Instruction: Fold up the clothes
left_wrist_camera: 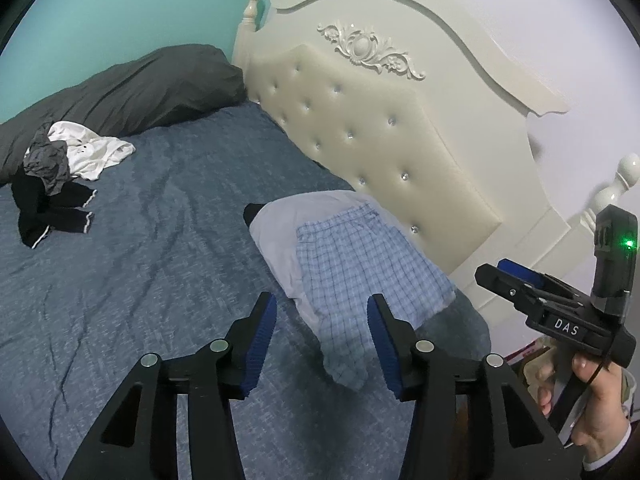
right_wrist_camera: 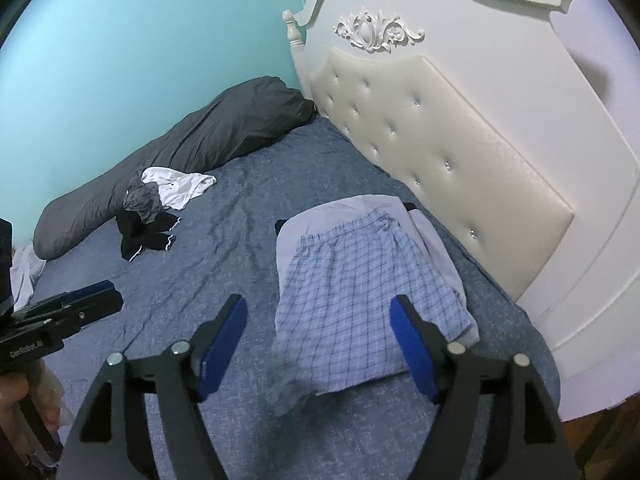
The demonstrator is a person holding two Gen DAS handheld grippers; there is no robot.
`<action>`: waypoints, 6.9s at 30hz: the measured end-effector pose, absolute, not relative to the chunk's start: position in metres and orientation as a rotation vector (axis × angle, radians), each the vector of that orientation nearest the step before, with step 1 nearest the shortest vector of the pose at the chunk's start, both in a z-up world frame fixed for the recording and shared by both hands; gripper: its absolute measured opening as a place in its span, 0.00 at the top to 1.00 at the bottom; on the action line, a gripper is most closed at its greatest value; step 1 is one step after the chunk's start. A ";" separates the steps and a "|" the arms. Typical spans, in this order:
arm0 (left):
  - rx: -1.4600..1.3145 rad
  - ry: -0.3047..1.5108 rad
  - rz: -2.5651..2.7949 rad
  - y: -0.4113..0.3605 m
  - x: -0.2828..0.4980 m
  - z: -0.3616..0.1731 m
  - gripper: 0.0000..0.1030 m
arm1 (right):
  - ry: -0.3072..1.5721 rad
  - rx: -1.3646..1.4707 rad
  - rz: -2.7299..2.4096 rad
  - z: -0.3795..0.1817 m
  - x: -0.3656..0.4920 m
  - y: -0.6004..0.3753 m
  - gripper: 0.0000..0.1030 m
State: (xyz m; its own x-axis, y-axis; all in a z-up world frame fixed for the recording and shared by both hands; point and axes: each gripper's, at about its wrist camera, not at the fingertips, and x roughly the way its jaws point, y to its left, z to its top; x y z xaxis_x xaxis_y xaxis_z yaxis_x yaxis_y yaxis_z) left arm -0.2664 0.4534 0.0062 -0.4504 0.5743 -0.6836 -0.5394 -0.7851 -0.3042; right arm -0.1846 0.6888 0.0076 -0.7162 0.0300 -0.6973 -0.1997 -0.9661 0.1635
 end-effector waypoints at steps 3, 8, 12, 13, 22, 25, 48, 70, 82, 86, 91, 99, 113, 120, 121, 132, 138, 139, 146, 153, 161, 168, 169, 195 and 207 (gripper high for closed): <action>-1.062 -0.056 2.240 0.446 -0.256 0.011 0.42 | 0.339 -1.113 2.788 0.011 -0.177 0.680 0.21; -1.047 -0.056 2.256 0.433 -0.241 0.017 0.38 | 0.337 -1.082 2.798 0.019 -0.162 0.666 0.17; -1.035 -0.052 2.266 0.424 -0.229 0.021 0.37 | 0.328 -1.066 2.795 0.023 -0.151 0.654 0.12; -1.031 -0.051 2.270 0.421 -0.226 0.022 0.28 | 0.322 -1.065 2.794 0.024 -0.148 0.651 0.12; -0.998 -0.061 2.302 0.401 -0.206 0.030 0.08 | 0.319 -1.028 2.798 0.032 -0.127 0.629 0.04; -0.993 -0.061 2.314 0.393 -0.202 0.030 0.02 | 0.318 -1.019 2.801 0.034 -0.121 0.624 0.03; -0.978 -0.014 2.369 0.355 -0.167 0.038 0.00 | 0.274 -0.987 2.812 0.040 -0.082 0.586 0.00; -0.911 0.006 2.385 0.321 -0.120 0.051 0.00 | 0.241 -0.943 2.818 0.048 -0.036 0.546 0.00; -0.895 0.014 2.414 0.302 -0.099 0.053 0.00 | 0.244 -0.936 2.839 0.047 -0.015 0.527 0.00; -0.888 0.022 2.417 0.298 -0.091 0.053 0.00 | 0.238 -0.940 2.846 0.046 -0.010 0.520 0.00; -0.878 0.027 2.435 0.289 -0.082 0.054 0.00 | 0.247 -0.940 2.859 0.044 -0.004 0.510 0.00; -0.886 0.021 2.461 0.272 -0.071 0.051 0.00 | 0.236 -0.928 2.871 0.045 0.003 0.499 0.00; -0.884 0.014 2.503 0.250 -0.051 0.048 0.00 | 0.236 -0.942 2.892 0.040 0.014 0.481 0.00; -0.886 0.013 2.511 0.239 -0.043 0.046 0.00 | 0.233 -0.943 2.902 0.040 0.021 0.472 0.00; -0.888 0.014 2.511 0.238 -0.042 0.046 0.00 | 0.232 -0.944 2.903 0.040 0.022 0.471 0.00; -0.895 0.019 2.512 0.233 -0.034 0.042 0.00 | 0.243 -0.950 2.909 0.038 0.030 0.466 0.00; -0.902 0.018 2.509 0.233 -0.033 0.041 0.00 | 0.251 -0.957 2.909 0.037 0.033 0.465 0.00; -0.903 0.018 2.510 0.233 -0.032 0.040 0.00 | 0.252 -0.959 2.909 0.037 0.034 0.465 0.00; -0.905 0.020 2.511 0.231 -0.030 0.040 0.00 | 0.256 -0.966 2.905 0.035 0.036 0.464 0.00; -0.903 0.022 2.512 0.232 -0.029 0.041 0.00 | 0.258 -0.964 2.903 0.036 0.036 0.465 0.00; -0.900 0.029 2.513 0.233 -0.026 0.042 0.00 | 0.267 -0.953 2.898 0.037 0.039 0.467 0.00; -0.906 0.041 2.508 0.234 -0.025 0.041 0.00 | 0.271 -0.948 2.900 0.038 0.040 0.466 0.00; -0.906 0.042 2.507 0.234 -0.025 0.041 0.00 | 0.270 -0.947 2.901 0.038 0.040 0.466 0.00; -0.907 0.039 2.536 0.232 -0.027 0.039 0.00 | 0.283 -0.943 2.903 0.039 0.042 0.467 0.00; -0.910 0.033 2.531 0.232 -0.026 0.038 0.00 | 0.286 -0.941 2.906 0.039 0.042 0.466 0.00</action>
State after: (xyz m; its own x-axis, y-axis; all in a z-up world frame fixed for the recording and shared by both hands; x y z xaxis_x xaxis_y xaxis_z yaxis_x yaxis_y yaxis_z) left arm -0.0262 0.2323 0.0381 -0.6823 0.4030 -0.6100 -0.4187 -0.8994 -0.1258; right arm 0.0423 0.4664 0.0392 -0.8092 0.0127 -0.5873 -0.1270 -0.9799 0.1539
